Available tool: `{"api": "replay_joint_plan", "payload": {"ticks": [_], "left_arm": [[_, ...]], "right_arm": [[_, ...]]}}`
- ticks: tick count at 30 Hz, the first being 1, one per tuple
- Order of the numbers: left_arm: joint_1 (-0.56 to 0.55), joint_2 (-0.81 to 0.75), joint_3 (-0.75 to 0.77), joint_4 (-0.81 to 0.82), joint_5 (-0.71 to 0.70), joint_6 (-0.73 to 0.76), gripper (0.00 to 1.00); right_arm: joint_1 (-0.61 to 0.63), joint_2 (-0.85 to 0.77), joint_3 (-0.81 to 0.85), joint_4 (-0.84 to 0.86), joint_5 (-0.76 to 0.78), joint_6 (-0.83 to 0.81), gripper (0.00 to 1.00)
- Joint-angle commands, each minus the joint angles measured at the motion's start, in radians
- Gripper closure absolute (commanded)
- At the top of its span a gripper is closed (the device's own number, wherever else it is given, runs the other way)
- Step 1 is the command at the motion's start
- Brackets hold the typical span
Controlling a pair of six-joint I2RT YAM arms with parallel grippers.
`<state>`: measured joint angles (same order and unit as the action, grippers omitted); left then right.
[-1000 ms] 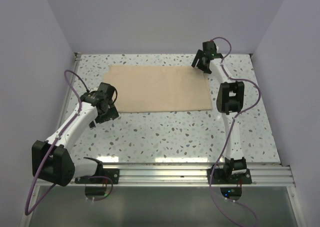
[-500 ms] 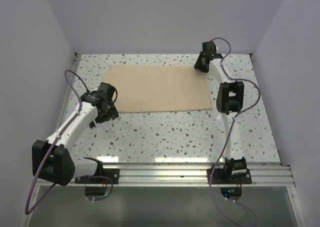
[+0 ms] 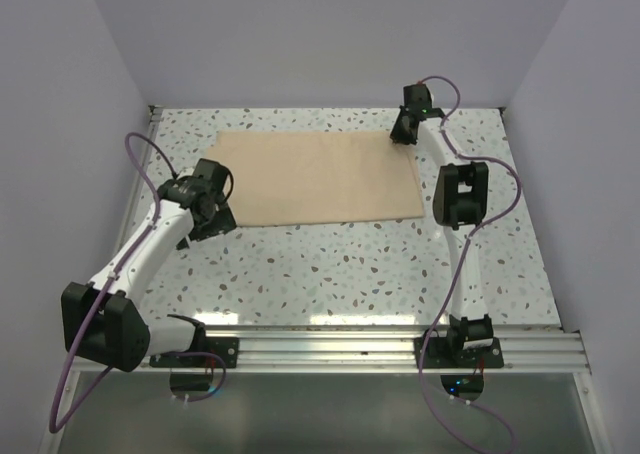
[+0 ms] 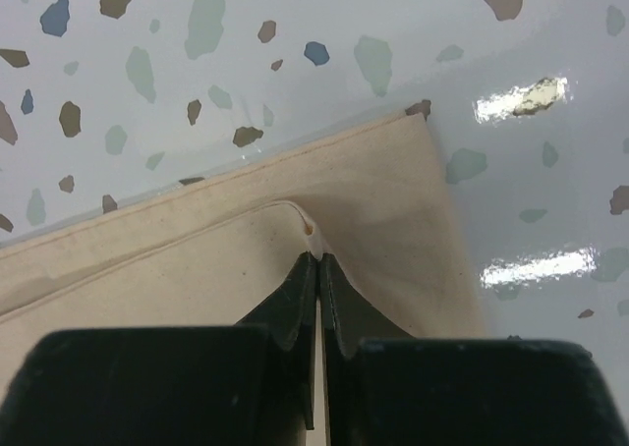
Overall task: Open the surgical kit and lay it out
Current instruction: Open the surgical kit at the center of the board.
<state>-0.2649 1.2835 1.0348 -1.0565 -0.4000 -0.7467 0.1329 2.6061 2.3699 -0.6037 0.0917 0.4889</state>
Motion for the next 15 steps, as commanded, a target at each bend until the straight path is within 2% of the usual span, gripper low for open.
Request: {"api": "replay_joint_plan", "payload": {"ticks": [1, 6, 10, 13, 15], "left_arm": [[0.0, -0.021, 0.106, -0.022, -0.036, 0.044, 0.07], [0.0, -0.039, 0.146, -0.016, -0.016, 0.089, 0.06], [0.0, -0.073, 0.149, -0.02, -0.017, 0.113, 0.06], [0.0, -0.104, 0.156, -0.004, -0.037, 0.118, 0.05], [0.0, -0.118, 0.174, 0.003, -0.046, 0.115, 0.05]], "right_arm": [[0.017, -0.141, -0.052, -0.013, -0.035, -0.018, 1.0], [0.04, -0.288, -0.136, -0.042, -0.089, -0.029, 1.0], [0.106, -0.441, -0.228, -0.125, -0.136, -0.039, 1.0], [0.181, -0.604, -0.378, -0.16, -0.158, -0.061, 1.0], [0.22, -0.759, -0.535, -0.186, -0.168, -0.053, 1.0]]}}
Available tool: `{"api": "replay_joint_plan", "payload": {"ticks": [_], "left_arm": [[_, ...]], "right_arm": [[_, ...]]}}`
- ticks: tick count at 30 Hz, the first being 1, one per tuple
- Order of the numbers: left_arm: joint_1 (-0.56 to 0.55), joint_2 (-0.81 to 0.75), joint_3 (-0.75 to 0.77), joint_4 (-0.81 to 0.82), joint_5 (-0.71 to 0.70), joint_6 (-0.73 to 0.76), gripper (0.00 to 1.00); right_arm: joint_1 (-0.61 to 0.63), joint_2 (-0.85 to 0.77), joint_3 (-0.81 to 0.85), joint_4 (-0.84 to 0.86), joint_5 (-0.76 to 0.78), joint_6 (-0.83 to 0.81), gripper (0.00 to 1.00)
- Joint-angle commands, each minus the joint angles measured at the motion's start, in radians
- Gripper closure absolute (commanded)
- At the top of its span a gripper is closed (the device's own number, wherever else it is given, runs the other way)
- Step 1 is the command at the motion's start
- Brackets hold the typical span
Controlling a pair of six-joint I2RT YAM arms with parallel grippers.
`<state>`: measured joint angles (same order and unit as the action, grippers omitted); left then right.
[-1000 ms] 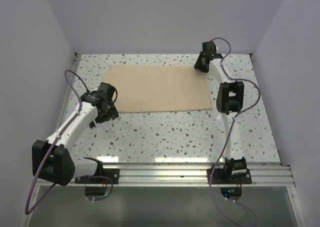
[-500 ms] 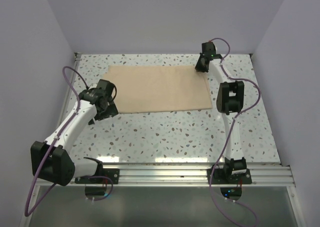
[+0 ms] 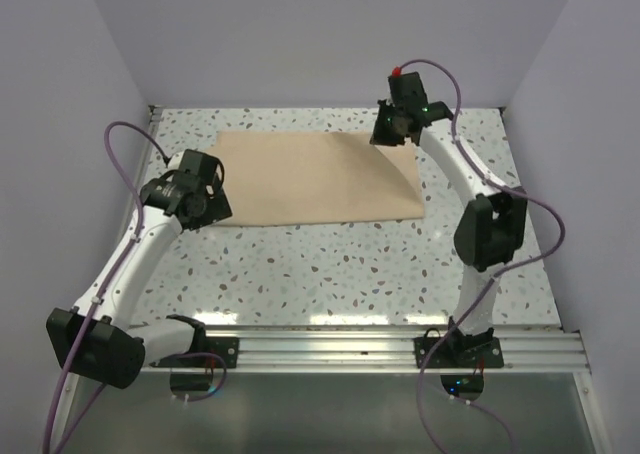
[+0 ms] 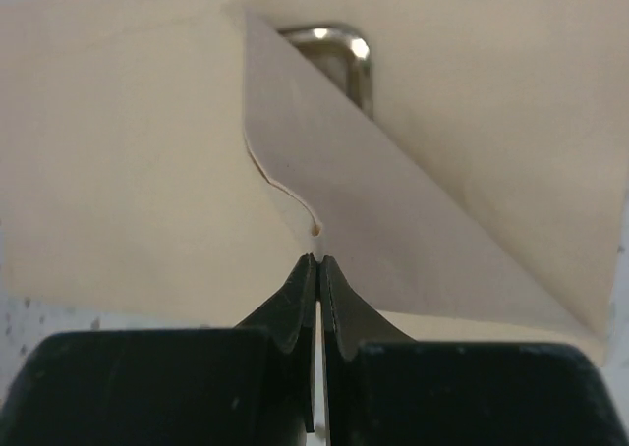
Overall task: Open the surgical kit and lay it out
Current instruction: Open the surgical kit at the center of the board.
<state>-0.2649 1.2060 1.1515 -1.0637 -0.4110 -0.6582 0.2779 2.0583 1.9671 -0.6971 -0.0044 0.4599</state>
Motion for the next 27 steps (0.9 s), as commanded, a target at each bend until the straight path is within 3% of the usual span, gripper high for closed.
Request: {"api": "replay_joint_plan", "payload": {"ticks": [1, 5, 8, 10, 14, 19, 20, 21, 22, 27], "left_arm": [[0.0, -0.04, 0.068, 0.008, -0.037, 0.023, 0.05], [0.0, -0.043, 0.112, 0.008, -0.035, -0.006, 0.06], [-0.002, -0.028, 0.174, -0.027, -0.029, -0.037, 0.07], [0.0, -0.033, 0.212, -0.036, -0.028, -0.053, 0.07], [0.0, -0.023, 0.321, -0.082, -0.045, -0.109, 0.07], [0.0, -0.031, 0.353, -0.111, 0.008, -0.167, 0.08], [-0.002, -0.034, 0.349, -0.114, 0.02, -0.184, 0.08], [0.0, -0.04, 0.341, -0.116, 0.026, -0.192, 0.09], [-0.002, -0.051, 0.329, -0.116, 0.029, -0.198, 0.09], [-0.002, -0.083, 0.197, -0.055, 0.038, -0.199, 0.09]], "right_arm": [[0.107, -0.281, -0.198, -0.108, -0.086, -0.015, 1.0], [0.173, -0.645, -0.645, -0.137, -0.134, 0.057, 1.0], [0.187, -0.979, -0.845, -0.257, -0.17, 0.114, 1.0], [0.187, -1.212, -0.895, -0.401, -0.158, 0.137, 1.0], [0.187, -1.459, -0.921, -0.643, -0.13, 0.183, 1.0], [0.187, -1.598, -0.964, -0.824, -0.173, 0.183, 1.0], [0.187, -1.615, -0.968, -0.847, -0.174, 0.18, 0.48], [0.185, -1.618, -0.97, -0.872, -0.167, 0.174, 0.1], [0.187, -1.623, -0.972, -0.89, -0.172, 0.169, 0.02], [0.185, -1.577, -0.89, -0.877, -0.12, 0.183, 0.02]]}}
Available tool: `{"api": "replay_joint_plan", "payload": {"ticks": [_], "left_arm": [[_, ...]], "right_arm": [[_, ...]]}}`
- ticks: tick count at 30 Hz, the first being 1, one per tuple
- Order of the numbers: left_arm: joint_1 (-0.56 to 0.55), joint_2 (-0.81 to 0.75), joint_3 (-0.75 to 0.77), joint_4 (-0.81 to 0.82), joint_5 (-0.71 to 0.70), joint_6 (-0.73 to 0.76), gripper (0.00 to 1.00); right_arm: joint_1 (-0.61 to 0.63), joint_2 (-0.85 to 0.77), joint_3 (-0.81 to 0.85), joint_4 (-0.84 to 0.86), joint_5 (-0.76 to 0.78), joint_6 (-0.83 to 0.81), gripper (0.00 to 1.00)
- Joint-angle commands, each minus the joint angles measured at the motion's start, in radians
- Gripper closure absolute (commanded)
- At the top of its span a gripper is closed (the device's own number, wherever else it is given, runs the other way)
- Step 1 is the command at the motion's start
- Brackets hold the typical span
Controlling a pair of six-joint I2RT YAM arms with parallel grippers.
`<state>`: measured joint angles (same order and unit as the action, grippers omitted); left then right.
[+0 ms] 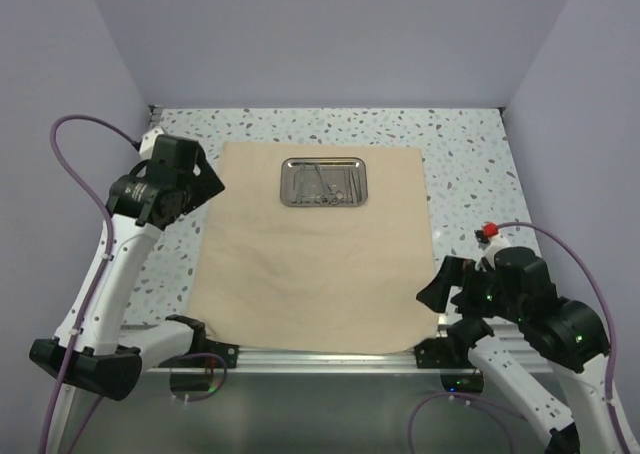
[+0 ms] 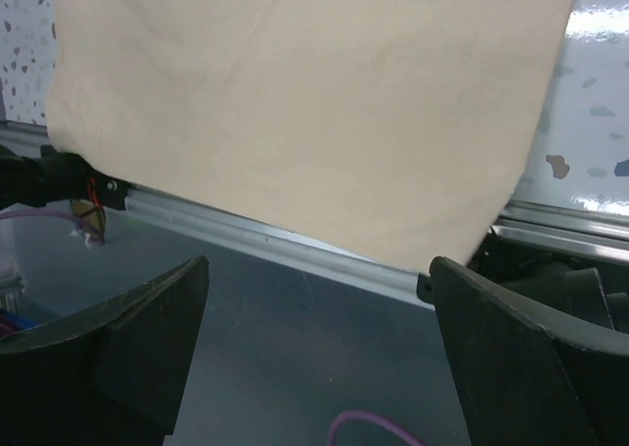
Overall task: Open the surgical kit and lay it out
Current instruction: Open the surgical kit at the center of the board.
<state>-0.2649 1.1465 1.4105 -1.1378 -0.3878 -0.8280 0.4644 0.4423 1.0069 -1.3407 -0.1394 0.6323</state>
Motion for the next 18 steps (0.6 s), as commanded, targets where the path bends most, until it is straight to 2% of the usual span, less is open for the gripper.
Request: {"api": "replay_joint_plan", "payload": {"ticks": [1, 3, 6, 9, 10, 14, 17, 18], "left_arm": [[-0.002, -0.022, -0.08, 0.03, 0.013, -0.022, 0.09], [-0.002, -0.004, -0.131, 0.078, 0.006, 0.001, 0.09], [-0.002, 0.041, -0.168, 0.168, -0.003, 0.05, 0.09], [0.004, 0.184, -0.163, 0.288, -0.008, 0.137, 0.06], [0.01, 0.223, -0.151, 0.314, 0.009, 0.16, 0.05], [0.07, 0.424, -0.032, 0.47, 0.128, 0.311, 0.05], [0.128, 0.564, 0.071, 0.53, 0.19, 0.383, 0.04], [0.157, 0.597, 0.097, 0.535, 0.197, 0.397, 0.04]], "right_arm": [[0.0, 0.055, 0.094, -0.227, 0.033, 0.007, 0.02], [0.0, 0.1, 0.148, -0.184, 0.072, -0.008, 0.02], [-0.001, 0.16, 0.139, -0.073, 0.081, -0.035, 0.02], [0.0, 0.336, 0.102, 0.061, 0.081, -0.071, 0.01], [-0.003, 0.442, 0.102, 0.095, 0.089, -0.08, 0.02], [-0.018, 0.741, 0.218, 0.225, 0.162, -0.144, 0.02], [-0.14, 0.95, 0.323, 0.304, 0.143, -0.172, 0.02], [-0.227, 1.007, 0.35, 0.322, 0.123, -0.172, 0.02]]}}
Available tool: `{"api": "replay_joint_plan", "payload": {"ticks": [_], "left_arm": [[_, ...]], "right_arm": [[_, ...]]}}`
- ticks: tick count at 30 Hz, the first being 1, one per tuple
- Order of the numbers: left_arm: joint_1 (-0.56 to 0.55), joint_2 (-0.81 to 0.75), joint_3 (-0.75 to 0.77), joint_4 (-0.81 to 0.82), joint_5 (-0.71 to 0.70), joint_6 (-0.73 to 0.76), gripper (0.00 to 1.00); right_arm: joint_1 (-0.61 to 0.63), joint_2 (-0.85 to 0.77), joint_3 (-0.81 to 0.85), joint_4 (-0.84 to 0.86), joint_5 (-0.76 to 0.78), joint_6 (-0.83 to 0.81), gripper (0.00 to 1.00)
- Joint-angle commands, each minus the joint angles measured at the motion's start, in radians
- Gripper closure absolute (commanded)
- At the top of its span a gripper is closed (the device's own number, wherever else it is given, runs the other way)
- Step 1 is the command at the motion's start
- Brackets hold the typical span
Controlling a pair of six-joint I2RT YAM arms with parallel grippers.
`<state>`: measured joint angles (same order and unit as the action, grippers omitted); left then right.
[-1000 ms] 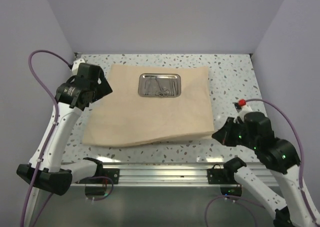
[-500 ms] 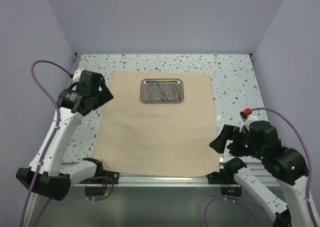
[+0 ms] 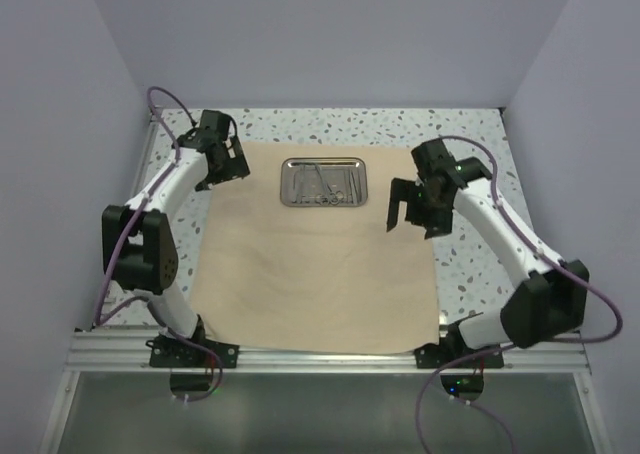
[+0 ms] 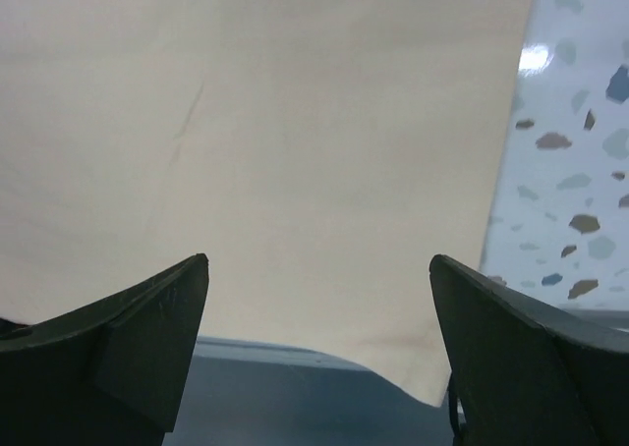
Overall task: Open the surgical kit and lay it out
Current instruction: Open the surgical kit at the center of the board, then move the surgical kit at the center of the board.
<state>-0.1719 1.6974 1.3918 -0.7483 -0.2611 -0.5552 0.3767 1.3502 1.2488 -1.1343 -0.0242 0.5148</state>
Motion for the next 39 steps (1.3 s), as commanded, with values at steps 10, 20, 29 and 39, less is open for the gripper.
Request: {"api": "replay_joint_plan", "payload": {"ticks": [10, 20, 29, 39], "left_arm": [[0.172, 0.445, 0.381, 0.161, 0.189, 0.184, 0.08], [0.172, 0.538, 0.368, 0.225, 0.257, 0.16, 0.1], [0.172, 0.585, 0.369, 0.194, 0.316, 0.117, 0.44], [0.172, 0.64, 0.452, 0.167, 0.323, 0.069, 1.0]], "right_arm": [[-0.277, 0.699, 0.653, 0.105, 0.128, -0.038, 0.02], [-0.309, 1.027, 0.899, 0.136, 0.155, -0.047, 0.04], [-0.309, 1.123, 0.877, 0.185, 0.061, -0.065, 0.3], [-0.309, 1.216, 1.035, 0.197, -0.049, -0.053, 1.0]]}}
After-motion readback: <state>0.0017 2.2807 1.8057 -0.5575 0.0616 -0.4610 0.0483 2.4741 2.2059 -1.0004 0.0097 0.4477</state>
